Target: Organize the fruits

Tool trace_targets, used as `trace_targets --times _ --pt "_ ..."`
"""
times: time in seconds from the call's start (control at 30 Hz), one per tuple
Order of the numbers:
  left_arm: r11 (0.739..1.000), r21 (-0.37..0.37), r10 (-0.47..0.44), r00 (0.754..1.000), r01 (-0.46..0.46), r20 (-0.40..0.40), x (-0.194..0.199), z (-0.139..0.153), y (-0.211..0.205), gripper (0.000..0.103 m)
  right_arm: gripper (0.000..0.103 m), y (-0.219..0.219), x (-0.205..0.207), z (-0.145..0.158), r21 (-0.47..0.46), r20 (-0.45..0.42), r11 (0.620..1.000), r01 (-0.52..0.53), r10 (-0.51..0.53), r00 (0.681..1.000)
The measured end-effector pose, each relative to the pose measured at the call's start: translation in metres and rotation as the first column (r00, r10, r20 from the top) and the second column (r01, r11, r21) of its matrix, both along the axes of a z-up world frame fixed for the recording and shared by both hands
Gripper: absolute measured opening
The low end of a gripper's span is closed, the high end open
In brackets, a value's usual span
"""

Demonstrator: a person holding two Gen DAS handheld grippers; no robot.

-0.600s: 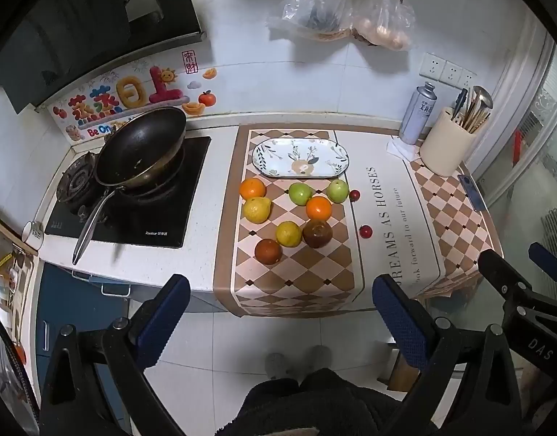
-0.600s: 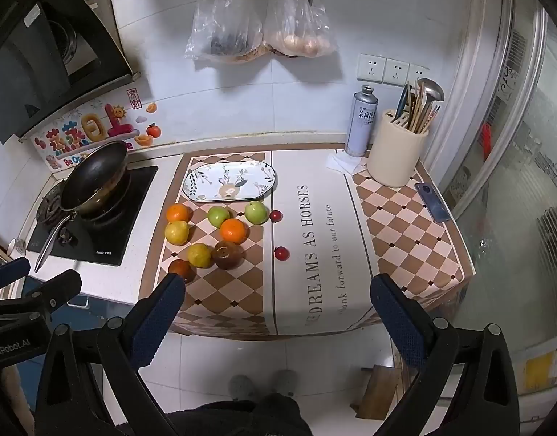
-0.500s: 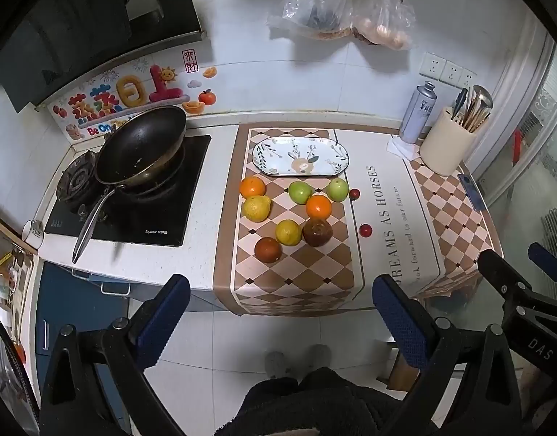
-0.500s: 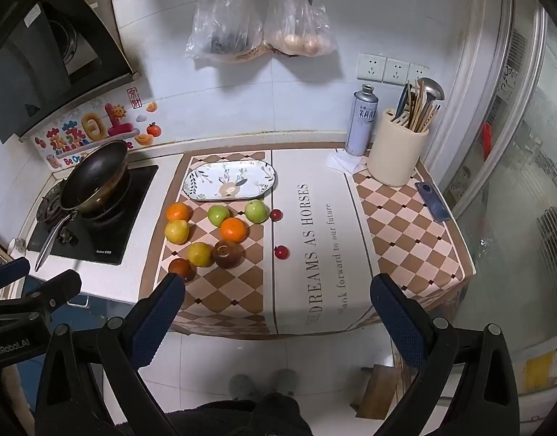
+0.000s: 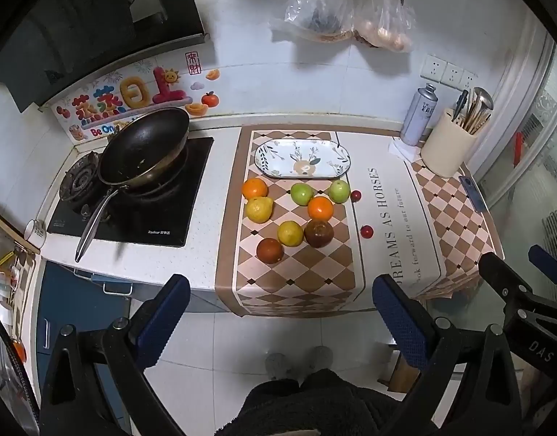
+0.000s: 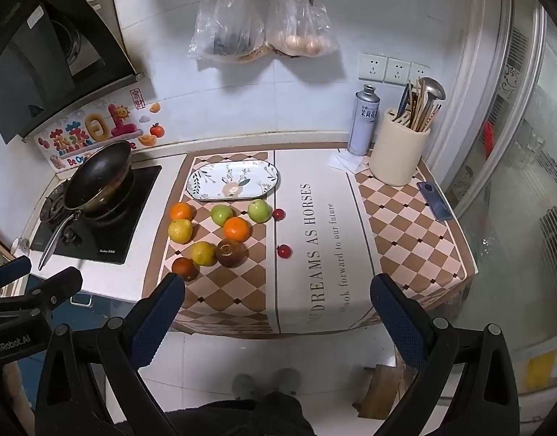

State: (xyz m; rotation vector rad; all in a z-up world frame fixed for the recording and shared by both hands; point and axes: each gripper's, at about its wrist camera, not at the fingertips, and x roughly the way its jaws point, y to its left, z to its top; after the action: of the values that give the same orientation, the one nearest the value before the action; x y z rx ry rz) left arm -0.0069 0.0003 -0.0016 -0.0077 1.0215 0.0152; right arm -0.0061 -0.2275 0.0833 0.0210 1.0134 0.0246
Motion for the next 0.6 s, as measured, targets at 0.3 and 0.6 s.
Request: trace_targets --times 0.3,0.6 --pt "1.000 -0.007 0.008 1.000 -0.008 0.006 0.001 0.009 0.001 0.103 0.103 0.001 -0.003 0.006 0.000 0.011 1.000 -0.002 0.002 1.000" --pt "1.000 -0.007 0.011 1.000 -0.011 0.011 0.000 0.010 0.004 0.103 0.103 0.000 -0.003 0.010 0.009 0.010 1.000 -0.005 0.005 1.000"
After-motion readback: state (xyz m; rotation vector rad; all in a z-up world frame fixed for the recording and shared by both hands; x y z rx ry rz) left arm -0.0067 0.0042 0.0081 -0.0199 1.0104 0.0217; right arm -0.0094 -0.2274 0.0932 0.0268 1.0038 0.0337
